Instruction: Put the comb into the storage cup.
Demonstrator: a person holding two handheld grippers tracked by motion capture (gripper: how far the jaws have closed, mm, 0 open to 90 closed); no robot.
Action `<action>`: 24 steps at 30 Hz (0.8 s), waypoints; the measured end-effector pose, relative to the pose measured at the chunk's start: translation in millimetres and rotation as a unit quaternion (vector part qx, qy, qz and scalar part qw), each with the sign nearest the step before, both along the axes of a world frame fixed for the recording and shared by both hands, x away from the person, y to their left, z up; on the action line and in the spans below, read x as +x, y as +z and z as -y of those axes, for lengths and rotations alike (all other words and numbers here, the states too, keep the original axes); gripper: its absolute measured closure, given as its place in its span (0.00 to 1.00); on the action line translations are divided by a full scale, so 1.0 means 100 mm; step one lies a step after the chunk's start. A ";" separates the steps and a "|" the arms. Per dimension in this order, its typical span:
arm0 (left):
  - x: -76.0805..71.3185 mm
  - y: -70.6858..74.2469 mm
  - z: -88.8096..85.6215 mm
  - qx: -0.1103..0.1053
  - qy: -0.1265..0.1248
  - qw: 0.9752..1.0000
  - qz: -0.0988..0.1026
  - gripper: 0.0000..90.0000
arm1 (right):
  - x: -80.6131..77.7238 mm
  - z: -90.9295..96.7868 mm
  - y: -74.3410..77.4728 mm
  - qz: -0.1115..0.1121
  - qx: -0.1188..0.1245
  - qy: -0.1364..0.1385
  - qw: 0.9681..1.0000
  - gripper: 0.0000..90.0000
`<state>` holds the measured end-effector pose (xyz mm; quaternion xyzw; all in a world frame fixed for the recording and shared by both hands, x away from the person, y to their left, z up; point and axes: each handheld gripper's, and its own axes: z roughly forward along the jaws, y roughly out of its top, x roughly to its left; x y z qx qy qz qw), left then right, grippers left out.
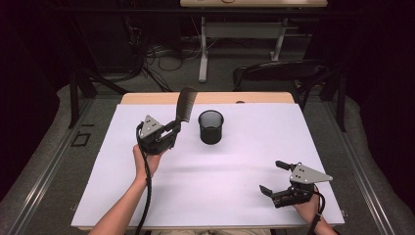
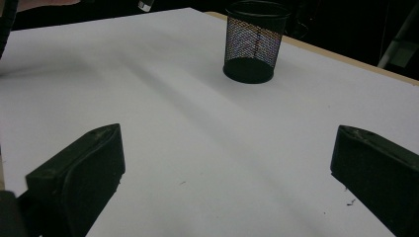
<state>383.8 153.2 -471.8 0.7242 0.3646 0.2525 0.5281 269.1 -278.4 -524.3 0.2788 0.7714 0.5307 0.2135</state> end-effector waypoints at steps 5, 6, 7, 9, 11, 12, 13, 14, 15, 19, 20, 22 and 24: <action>0.04 0.05 0.03 -0.001 0.000 1.000 0.005 0.81 | 0.00 0.00 0.00 -0.001 0.000 0.001 1.000 0.00; 0.05 0.06 0.03 -0.002 0.001 1.000 0.007 0.81 | 0.00 0.00 0.00 0.000 0.000 0.001 1.000 0.00; 0.06 0.06 0.03 -0.001 0.002 1.000 0.007 0.81 | 0.00 0.00 0.00 0.000 -0.001 0.001 1.000 0.00; 0.08 0.07 0.04 -0.003 0.002 1.000 0.008 0.81 | 0.00 0.00 0.00 0.000 0.000 0.001 1.000 0.00; 0.09 0.08 0.03 -0.001 0.004 1.000 0.008 0.81 | 0.00 0.00 0.00 0.000 0.000 0.001 1.000 0.00; 0.10 0.08 0.03 -0.003 0.004 1.000 0.009 0.81 | 0.00 0.00 0.00 0.000 0.000 0.001 1.000 0.00; 0.11 0.08 0.03 -0.003 0.004 1.000 0.008 0.81 | 0.00 0.00 0.00 -0.001 0.000 0.001 1.000 0.00; 0.11 0.08 0.04 -0.004 0.005 1.000 0.008 0.81 | 0.00 0.00 0.00 -0.002 0.000 0.001 1.000 0.00; 0.12 0.08 0.04 -0.004 0.005 1.000 0.008 0.81 | 0.00 0.00 0.00 0.000 0.000 0.001 1.000 0.00; 0.14 0.09 0.04 -0.005 0.004 1.000 0.008 0.81 | 0.00 0.00 0.00 -0.002 0.001 0.000 1.000 0.00; 0.15 0.09 0.04 -0.006 0.006 1.000 0.008 0.81 | 0.00 0.00 0.00 -0.001 0.000 0.000 1.000 0.00; 0.16 0.09 0.04 -0.004 0.005 1.000 0.008 0.81 | 0.00 0.00 0.00 -0.001 0.000 0.000 1.000 0.00; 0.17 0.10 0.05 -0.006 0.005 1.000 0.008 0.81 | 0.00 0.00 0.00 -0.002 0.001 0.000 1.000 0.00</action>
